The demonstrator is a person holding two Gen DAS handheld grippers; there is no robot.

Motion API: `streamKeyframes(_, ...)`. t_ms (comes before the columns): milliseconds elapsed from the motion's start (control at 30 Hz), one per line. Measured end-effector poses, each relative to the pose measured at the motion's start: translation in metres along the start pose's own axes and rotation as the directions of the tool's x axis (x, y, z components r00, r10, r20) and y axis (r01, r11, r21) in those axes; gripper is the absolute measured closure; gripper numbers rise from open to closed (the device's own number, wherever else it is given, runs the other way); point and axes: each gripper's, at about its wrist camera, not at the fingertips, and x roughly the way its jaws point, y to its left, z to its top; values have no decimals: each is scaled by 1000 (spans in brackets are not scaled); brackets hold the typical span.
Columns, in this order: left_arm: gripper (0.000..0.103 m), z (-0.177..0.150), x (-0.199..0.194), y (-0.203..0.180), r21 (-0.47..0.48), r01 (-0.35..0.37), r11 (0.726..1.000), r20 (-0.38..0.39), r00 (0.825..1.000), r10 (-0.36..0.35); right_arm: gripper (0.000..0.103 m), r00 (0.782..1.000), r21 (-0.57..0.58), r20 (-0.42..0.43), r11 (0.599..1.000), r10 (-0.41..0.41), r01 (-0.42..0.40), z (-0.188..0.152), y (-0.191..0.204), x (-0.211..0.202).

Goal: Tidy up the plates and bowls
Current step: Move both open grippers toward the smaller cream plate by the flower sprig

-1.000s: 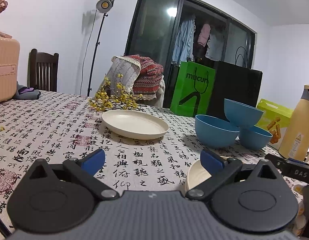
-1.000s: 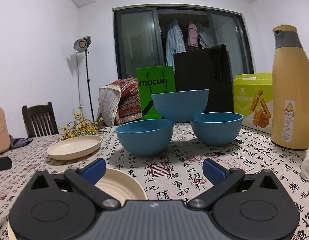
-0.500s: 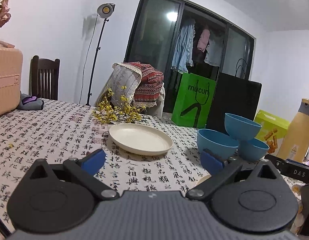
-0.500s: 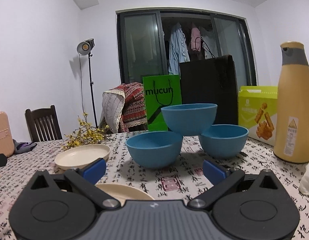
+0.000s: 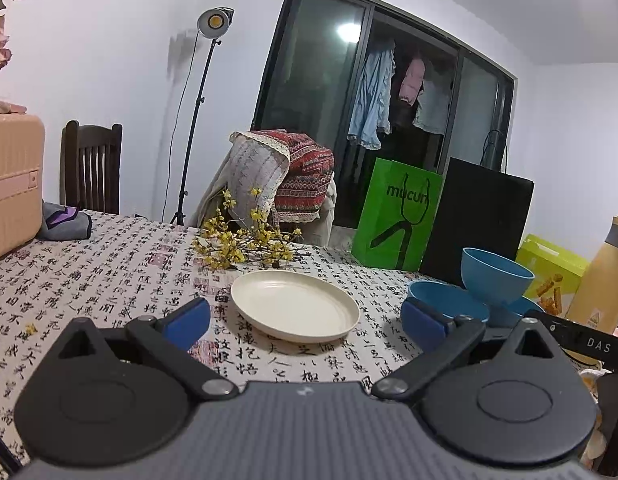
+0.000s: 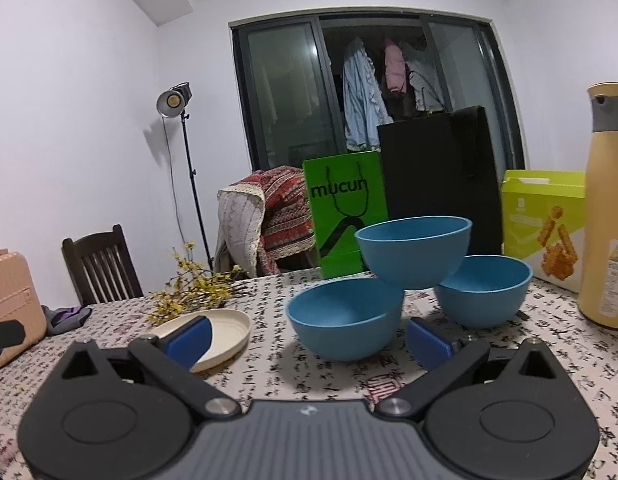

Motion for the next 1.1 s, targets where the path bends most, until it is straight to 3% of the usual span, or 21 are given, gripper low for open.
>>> streamKeyframes(1100,0,59,72,39,-94,-72,993,-53,996,67,0,986,-4,-151,997,75,-77,48,77,88)
